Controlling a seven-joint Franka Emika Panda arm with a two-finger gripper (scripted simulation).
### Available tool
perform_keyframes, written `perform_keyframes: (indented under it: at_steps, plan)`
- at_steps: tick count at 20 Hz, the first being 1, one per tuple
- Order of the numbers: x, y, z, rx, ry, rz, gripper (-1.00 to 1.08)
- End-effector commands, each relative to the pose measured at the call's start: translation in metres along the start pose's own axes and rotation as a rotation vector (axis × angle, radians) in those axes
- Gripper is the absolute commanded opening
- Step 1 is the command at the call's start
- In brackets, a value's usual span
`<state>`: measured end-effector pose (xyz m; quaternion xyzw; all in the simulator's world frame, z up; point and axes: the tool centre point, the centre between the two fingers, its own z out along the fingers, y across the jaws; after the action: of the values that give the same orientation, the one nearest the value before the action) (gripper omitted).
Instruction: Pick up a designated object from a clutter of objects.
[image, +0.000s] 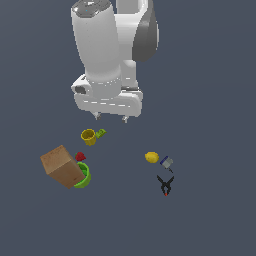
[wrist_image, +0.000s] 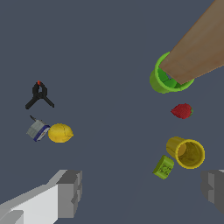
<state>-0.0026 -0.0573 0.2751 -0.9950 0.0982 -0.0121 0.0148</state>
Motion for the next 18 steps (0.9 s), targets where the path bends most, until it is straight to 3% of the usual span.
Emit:
perform_keyframes:
  at_steps: [1,9,18]
  plan:
    - [-0.003,0.011,0.02,0.002,-0.002,0.043,1.0]
    - [-0.028,0.054,0.096,0.003,-0.008,0.215,1.0]
    - [-0.073,0.1,0.167,-0.014,-0.011,0.405,1.0]
